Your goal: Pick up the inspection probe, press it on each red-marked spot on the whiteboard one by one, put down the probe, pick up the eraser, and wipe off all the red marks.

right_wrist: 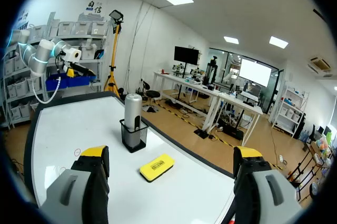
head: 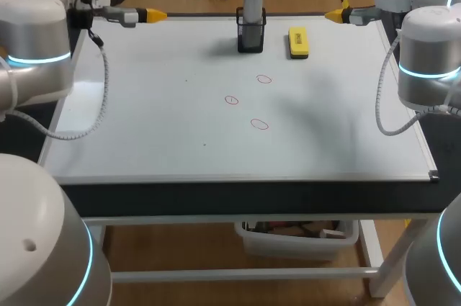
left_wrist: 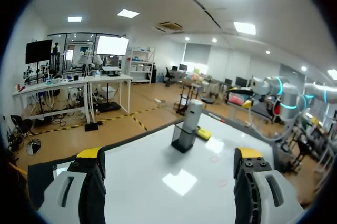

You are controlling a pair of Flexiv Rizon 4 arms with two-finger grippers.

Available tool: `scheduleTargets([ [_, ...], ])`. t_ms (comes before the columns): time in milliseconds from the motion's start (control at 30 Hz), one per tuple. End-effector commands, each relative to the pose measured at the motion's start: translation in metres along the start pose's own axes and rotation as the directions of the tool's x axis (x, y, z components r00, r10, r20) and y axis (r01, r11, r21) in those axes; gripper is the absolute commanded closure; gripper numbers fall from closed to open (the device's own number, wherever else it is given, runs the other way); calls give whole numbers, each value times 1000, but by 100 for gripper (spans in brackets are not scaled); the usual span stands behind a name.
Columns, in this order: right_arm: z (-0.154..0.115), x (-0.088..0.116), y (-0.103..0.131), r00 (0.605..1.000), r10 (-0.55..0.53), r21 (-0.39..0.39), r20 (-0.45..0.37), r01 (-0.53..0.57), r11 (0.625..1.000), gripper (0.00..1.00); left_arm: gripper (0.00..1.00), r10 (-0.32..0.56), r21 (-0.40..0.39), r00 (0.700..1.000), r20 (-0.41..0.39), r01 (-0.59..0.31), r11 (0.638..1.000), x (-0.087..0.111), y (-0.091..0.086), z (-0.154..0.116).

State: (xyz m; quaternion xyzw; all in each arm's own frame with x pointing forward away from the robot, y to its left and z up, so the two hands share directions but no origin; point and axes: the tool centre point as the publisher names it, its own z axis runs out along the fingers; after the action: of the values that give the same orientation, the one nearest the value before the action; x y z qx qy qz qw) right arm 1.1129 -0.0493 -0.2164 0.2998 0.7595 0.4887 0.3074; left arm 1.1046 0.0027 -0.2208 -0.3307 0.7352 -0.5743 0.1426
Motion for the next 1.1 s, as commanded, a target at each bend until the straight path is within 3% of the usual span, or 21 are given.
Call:
scheduleTargets([
  [33, 0, 0, 0, 1000, 0, 1, -1, 0, 1000, 0, 0, 16, 28, 996, -88, -13, 1000, -13, 2, 19],
  [333, 0, 0, 0, 1000, 0, 1, -1, 0, 1000, 0, 0, 68, 94, 966, -251, -45, 995, -13, 0, 54],
  [533, 0, 0, 0, 1000, 0, 1, -1, 0, 1000, 0, 0, 111, 133, 942, -317, -72, 988, -13, -5, 71],
  [733, 0, 0, 0, 1000, 0, 1, -1, 0, 1000, 0, 0, 161, 191, 891, -425, -85, 978, -13, -5, 94],
  [933, 0, 0, 0, 1000, 0, 1, -1, 0, 1000, 0, 0, 193, 191, 851, -488, -112, 975, -3, -10, 125],
  [1100, 0, 0, 0, 1000, 0, 1, -1, 0, 1000, 0, 0, 200, 191, 844, -498, -117, 974, 6, -14, 149],
])
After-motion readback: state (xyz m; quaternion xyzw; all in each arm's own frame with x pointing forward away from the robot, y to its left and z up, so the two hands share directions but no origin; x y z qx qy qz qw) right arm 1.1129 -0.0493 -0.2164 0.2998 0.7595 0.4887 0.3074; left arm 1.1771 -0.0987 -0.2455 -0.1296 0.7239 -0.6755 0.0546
